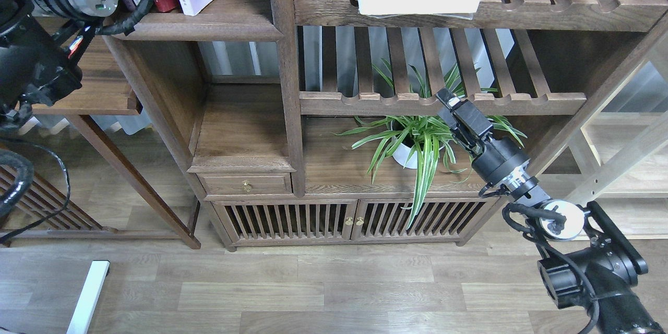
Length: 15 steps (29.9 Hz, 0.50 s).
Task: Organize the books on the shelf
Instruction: 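Push the white book upright into the upper shelf with the left gripper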
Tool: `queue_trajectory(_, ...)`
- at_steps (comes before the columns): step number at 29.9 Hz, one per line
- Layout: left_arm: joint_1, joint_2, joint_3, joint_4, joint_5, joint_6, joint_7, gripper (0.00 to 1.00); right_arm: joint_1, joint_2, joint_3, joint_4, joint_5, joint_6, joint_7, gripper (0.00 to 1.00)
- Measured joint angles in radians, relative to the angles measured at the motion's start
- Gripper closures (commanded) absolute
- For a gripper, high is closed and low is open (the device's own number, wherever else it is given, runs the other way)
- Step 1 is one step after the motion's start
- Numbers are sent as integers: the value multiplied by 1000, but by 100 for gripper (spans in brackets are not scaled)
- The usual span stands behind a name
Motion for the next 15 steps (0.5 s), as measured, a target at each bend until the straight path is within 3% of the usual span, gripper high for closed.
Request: queue_trajectory(15,-3,72,-1,-37,0,5,17,66,2,6,-3,-1,0,0,-2,9)
